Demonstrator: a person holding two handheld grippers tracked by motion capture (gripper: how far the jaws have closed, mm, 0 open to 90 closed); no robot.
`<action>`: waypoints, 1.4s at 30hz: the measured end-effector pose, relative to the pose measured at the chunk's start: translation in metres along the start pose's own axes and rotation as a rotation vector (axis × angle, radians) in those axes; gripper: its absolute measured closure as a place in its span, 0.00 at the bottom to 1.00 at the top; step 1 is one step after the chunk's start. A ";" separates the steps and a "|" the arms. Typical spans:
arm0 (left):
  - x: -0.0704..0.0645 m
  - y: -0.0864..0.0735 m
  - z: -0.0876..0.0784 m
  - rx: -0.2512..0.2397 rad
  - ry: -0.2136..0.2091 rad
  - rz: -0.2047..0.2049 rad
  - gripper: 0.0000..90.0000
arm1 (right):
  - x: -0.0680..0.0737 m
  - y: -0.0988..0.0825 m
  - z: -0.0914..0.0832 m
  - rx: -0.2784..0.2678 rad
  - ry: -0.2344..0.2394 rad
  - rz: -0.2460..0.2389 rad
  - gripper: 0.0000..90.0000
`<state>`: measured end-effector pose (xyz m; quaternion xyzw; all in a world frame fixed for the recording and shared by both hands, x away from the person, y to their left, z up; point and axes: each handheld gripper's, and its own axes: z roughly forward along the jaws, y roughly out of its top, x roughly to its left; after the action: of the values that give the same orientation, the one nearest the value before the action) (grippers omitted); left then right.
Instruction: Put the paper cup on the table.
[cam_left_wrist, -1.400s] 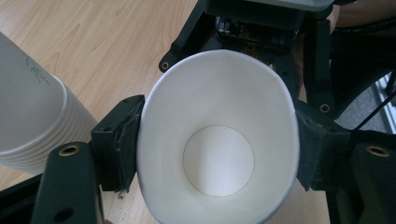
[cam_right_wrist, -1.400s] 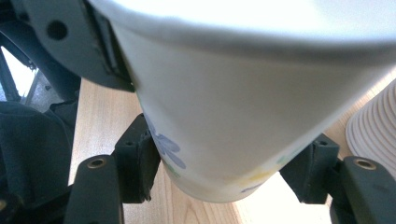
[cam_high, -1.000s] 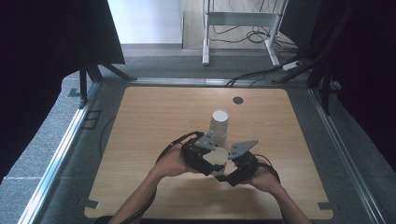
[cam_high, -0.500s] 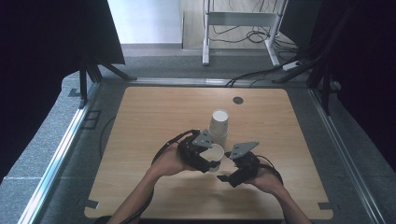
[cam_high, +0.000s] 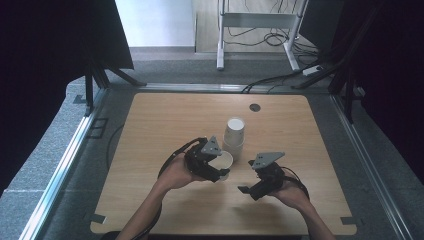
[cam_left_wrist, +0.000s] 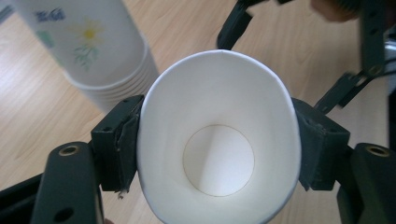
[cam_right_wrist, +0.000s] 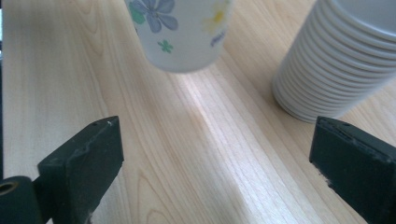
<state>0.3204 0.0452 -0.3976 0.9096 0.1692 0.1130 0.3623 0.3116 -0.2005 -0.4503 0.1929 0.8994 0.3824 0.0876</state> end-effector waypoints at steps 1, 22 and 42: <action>0.000 -0.002 0.000 0.008 0.015 0.001 0.30 | -0.001 -0.001 -0.001 0.000 -0.008 0.004 0.02; 0.007 -0.035 -0.016 0.031 0.150 -0.091 0.30 | -0.010 -0.019 -0.019 0.001 -0.104 0.092 0.00; 0.025 -0.057 -0.037 0.048 0.269 -0.165 0.30 | -0.010 -0.034 -0.021 -0.024 -0.157 0.160 0.00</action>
<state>0.3184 0.1173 -0.4090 0.8778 0.2929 0.1994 0.3224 0.3049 -0.2401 -0.4607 0.2921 0.8669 0.3828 0.1292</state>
